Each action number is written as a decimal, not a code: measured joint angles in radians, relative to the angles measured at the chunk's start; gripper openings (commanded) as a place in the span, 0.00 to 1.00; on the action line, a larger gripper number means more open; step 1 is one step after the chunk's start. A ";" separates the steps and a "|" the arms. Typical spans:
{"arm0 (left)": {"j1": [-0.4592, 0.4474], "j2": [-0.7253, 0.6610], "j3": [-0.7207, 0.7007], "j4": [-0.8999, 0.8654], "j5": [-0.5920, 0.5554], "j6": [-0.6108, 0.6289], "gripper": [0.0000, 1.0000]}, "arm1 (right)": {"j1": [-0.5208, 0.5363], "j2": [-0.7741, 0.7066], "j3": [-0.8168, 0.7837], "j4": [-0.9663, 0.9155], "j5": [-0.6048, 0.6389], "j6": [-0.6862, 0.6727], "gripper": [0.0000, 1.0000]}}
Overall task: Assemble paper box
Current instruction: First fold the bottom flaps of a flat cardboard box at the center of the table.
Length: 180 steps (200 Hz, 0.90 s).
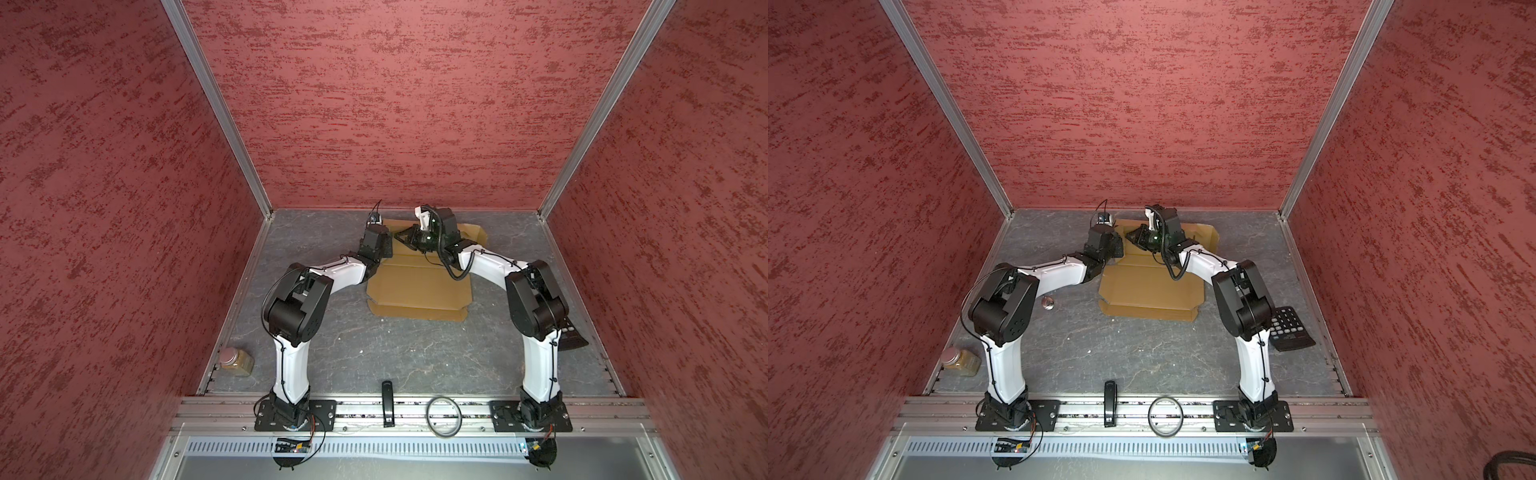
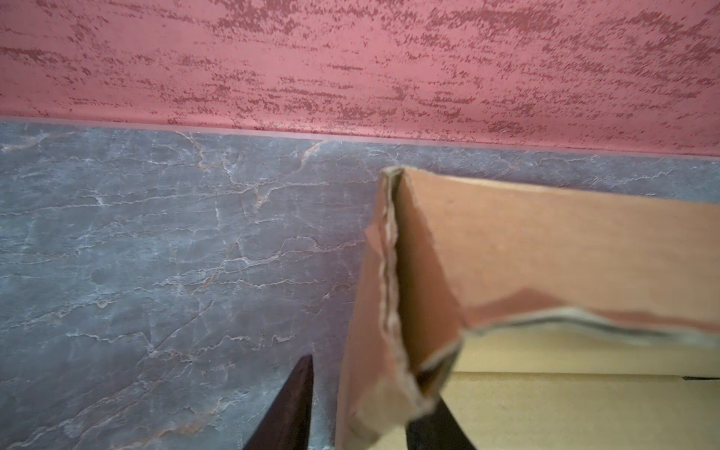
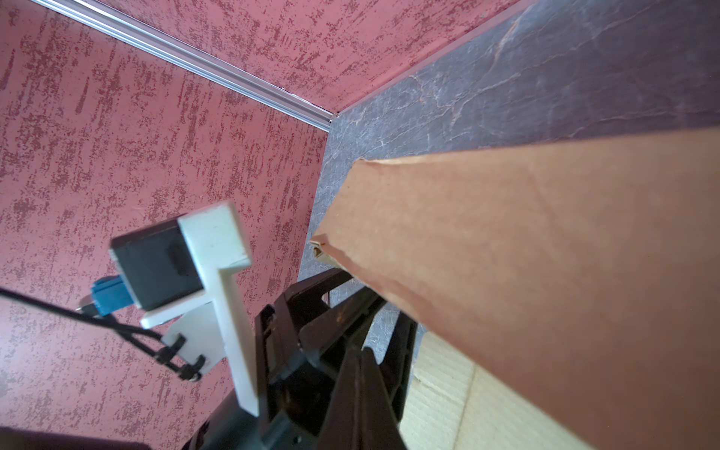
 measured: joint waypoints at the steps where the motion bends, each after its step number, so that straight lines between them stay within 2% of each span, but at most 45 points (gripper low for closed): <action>1: 0.000 0.001 0.001 -0.001 0.000 0.000 0.39 | 0.000 0.000 0.000 0.000 0.000 0.000 0.04; 32: 0.004 0.016 0.013 -0.014 0.015 0.000 0.37 | 0.000 0.000 0.000 0.000 0.000 0.000 0.03; 93: 0.007 0.038 0.043 -0.029 0.024 0.013 0.26 | 0.000 0.000 0.000 0.000 0.000 0.000 0.03; 180: 0.011 0.045 0.044 -0.033 0.024 0.024 0.20 | 0.000 0.000 0.000 0.000 0.000 -0.001 0.04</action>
